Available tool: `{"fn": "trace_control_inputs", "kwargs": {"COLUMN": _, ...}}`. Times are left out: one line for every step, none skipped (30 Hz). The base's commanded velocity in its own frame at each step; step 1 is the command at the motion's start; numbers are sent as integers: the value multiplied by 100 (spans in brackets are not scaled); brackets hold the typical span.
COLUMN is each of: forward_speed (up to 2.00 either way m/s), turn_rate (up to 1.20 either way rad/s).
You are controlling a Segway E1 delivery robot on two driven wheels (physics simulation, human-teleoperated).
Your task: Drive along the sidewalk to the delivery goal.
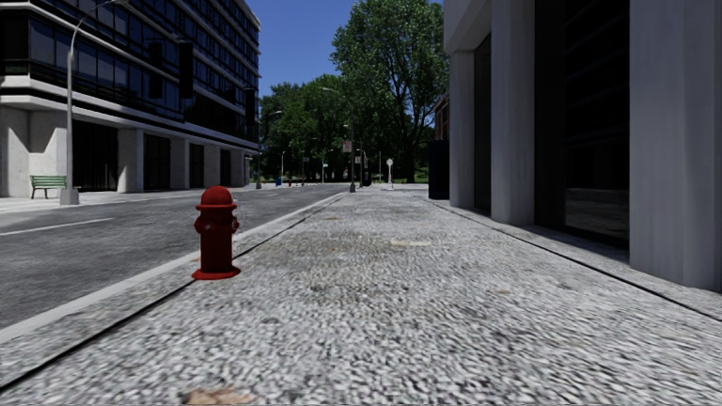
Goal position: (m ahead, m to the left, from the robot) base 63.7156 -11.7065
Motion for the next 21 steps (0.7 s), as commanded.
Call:
{"fn": "trace_control_inputs", "kwargs": {"forward_speed": 200, "turn_rate": 0}}
{"fn": "trace_control_inputs", "kwargs": {"forward_speed": 200, "turn_rate": 0}}
{"fn": "trace_control_inputs", "kwargs": {"forward_speed": 200, "turn_rate": 0}}
{"fn": "trace_control_inputs", "kwargs": {"forward_speed": 200, "turn_rate": 0}}
{"fn": "trace_control_inputs", "kwargs": {"forward_speed": 200, "turn_rate": 0}}
{"fn": "trace_control_inputs", "kwargs": {"forward_speed": 200, "turn_rate": 0}}
{"fn": "trace_control_inputs", "kwargs": {"forward_speed": 200, "turn_rate": 0}}
{"fn": "trace_control_inputs", "kwargs": {"forward_speed": 200, "turn_rate": 0}}
{"fn": "trace_control_inputs", "kwargs": {"forward_speed": 200, "turn_rate": 0}}
{"fn": "trace_control_inputs", "kwargs": {"forward_speed": 200, "turn_rate": 0}}
{"fn": "trace_control_inputs", "kwargs": {"forward_speed": 200, "turn_rate": 0}}
{"fn": "trace_control_inputs", "kwargs": {"forward_speed": 200, "turn_rate": 0}}
{"fn": "trace_control_inputs", "kwargs": {"forward_speed": 200, "turn_rate": 0}}
{"fn": "trace_control_inputs", "kwargs": {"forward_speed": 200, "turn_rate": 0}}
{"fn": "trace_control_inputs", "kwargs": {"forward_speed": 200, "turn_rate": 0}}
{"fn": "trace_control_inputs", "kwargs": {"forward_speed": 200, "turn_rate": 0}}
{"fn": "trace_control_inputs", "kwargs": {"forward_speed": 200, "turn_rate": 0}}
{"fn": "trace_control_inputs", "kwargs": {"forward_speed": 200, "turn_rate": 0}}
{"fn": "trace_control_inputs", "kwargs": {"forward_speed": 200, "turn_rate": 0}}
{"fn": "trace_control_inputs", "kwargs": {"forward_speed": 200, "turn_rate": 0}}
{"fn": "trace_control_inputs", "kwargs": {"forward_speed": 200, "turn_rate": 0}}
